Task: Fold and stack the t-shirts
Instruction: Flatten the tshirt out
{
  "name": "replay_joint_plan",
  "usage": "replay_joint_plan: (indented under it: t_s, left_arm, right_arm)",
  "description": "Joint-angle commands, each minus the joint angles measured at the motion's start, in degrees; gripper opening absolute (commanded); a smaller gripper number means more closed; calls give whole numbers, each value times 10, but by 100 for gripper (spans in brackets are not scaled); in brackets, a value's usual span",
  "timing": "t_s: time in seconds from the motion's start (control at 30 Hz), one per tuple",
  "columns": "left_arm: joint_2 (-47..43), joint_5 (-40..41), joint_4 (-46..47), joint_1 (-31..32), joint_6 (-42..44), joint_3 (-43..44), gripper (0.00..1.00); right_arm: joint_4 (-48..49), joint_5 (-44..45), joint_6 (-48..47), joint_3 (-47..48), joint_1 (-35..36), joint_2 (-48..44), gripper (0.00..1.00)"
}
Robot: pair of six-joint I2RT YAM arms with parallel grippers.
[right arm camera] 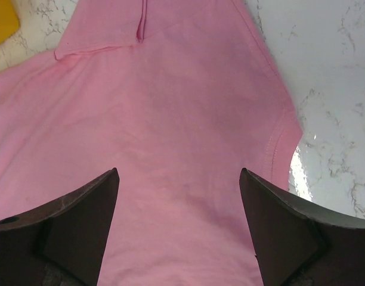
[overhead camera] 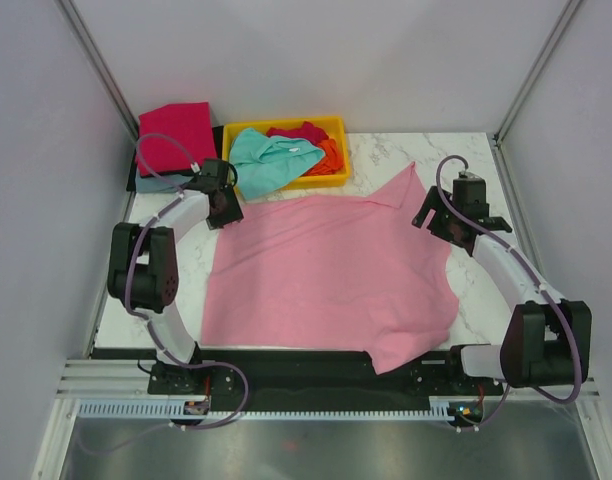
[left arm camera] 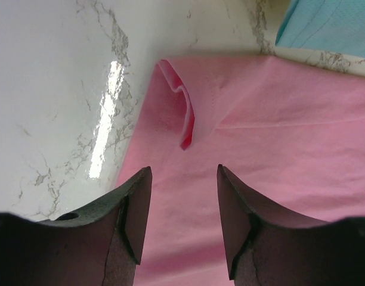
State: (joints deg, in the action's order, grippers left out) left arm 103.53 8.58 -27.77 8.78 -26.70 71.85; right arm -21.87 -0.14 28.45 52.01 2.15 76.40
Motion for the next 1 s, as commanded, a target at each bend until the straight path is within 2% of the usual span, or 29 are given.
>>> replay_joint_plan:
  t_s: [0.0, 0.07, 0.3, 0.4, 0.43, 0.5, 0.57, 0.73, 0.9, 0.93, 0.97]
  left_arm:
    - [7, 22, 48, 8, -35, -14, 55]
    - [11, 19, 68, 10, -38, -17, 49]
    - [41, 35, 87, 17, -38, 4, 46]
    - [55, 34, 88, 17, -40, 16, 40]
    - [56, 35, 89, 17, -40, 18, 36]
    - [62, 36, 88, 17, -39, 28, 16]
    - [62, 45, 88, 17, -34, 43, 2]
    - [62, 78, 81, 8, -10, 88, 2]
    - [89, 73, 55, -33, -1, 159, 2]
    - [103, 54, 40, -41, -1, 178, 8]
    - [117, 45, 22, -48, -2, 221, 34]
  right_arm:
    - [-3, -15, -16, 4, 2, -34, 90]
    - [-7, -21, -24, 3, 1, -37, 90]
    - [-19, -20, -31, -5, 1, -51, 90]
    - [-25, -14, -37, -2, 1, -55, 90]
    - [-25, -12, -38, -2, 1, -55, 90]
    - [-27, -9, -38, 0, 1, -52, 90]
    - [-27, -10, -38, 1, 1, -49, 90]
    - [-27, -13, -40, 5, 1, -47, 90]
    - [-27, -19, -42, 7, 1, -45, 90]
    - [-27, -21, -43, 7, 1, -45, 90]
    - [-27, -23, -42, 7, 1, -45, 90]
